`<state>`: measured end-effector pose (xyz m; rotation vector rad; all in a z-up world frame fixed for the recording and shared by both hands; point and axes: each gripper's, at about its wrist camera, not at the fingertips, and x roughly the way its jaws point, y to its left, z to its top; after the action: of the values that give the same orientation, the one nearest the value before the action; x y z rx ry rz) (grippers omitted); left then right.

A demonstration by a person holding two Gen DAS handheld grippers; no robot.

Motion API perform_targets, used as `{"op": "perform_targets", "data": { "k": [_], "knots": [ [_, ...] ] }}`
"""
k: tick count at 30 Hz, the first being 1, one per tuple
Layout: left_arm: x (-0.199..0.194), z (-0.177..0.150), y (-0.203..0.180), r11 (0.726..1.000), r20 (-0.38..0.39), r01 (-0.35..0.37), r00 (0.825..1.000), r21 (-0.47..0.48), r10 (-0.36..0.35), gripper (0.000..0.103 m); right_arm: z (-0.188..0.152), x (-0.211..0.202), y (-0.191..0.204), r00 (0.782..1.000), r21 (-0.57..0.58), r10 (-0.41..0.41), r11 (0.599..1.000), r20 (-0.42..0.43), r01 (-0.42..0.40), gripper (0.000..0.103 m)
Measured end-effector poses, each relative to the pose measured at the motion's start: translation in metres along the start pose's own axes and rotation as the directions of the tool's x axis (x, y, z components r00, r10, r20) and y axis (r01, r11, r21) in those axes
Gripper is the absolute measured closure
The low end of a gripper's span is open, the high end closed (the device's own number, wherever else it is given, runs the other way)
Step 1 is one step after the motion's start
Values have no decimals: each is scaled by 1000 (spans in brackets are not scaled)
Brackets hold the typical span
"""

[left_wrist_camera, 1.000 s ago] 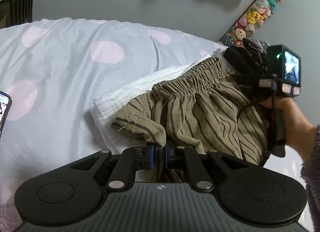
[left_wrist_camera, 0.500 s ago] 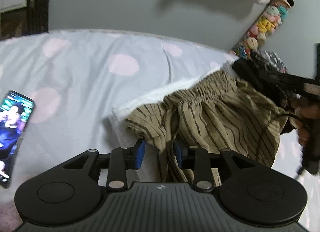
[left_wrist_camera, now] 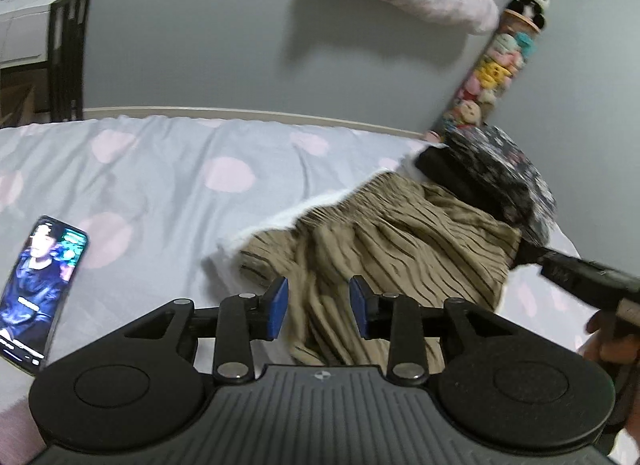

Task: Fold clothes

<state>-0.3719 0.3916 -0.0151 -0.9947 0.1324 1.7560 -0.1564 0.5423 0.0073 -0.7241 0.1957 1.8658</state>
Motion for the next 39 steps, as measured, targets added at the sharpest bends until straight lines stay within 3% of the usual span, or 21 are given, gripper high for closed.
{"op": "perform_targets", "data": {
  "k": [4, 11, 18, 19, 22, 25, 33, 36, 39],
  "knots": [
    [14, -15, -21, 997, -29, 12, 1000, 76, -10, 65, -22, 11, 6, 997, 27, 80, 996, 5, -80, 80],
    [60, -40, -29, 990, -171, -42, 983, 137, 66, 67, -58, 52, 6, 989, 117, 142, 984, -33, -137, 80],
    [61, -41, -29, 986, -165, -42, 984, 162, 70, 67, -71, 57, 3, 988, 170, 155, 974, -22, -149, 79],
    [56, -39, -29, 986, -160, -33, 985, 166, 60, 67, -70, 55, 2, 988, 180, 152, 973, -19, -146, 78],
    [42, -29, -25, 982, -139, 0, 990, 187, 26, 66, -67, 42, -4, 991, 244, 132, 961, -6, -127, 59],
    [35, -13, -19, 974, -132, 24, 991, 223, 5, 53, -67, 23, -14, 991, 348, 133, 929, 1, -125, 51],
    [31, 42, 16, 939, -111, 45, 994, 341, -7, 37, -85, -19, -17, 981, 586, 185, 802, -60, -115, 35],
    [42, 61, 39, 938, -116, 69, 993, 339, -31, 34, -97, -36, -7, 977, 654, 205, 747, -61, -116, 19],
    [62, 75, 57, 945, -170, 119, 983, 303, -69, 33, -113, -46, 6, 968, 717, 241, 687, -69, -120, 17]
  ]
}}
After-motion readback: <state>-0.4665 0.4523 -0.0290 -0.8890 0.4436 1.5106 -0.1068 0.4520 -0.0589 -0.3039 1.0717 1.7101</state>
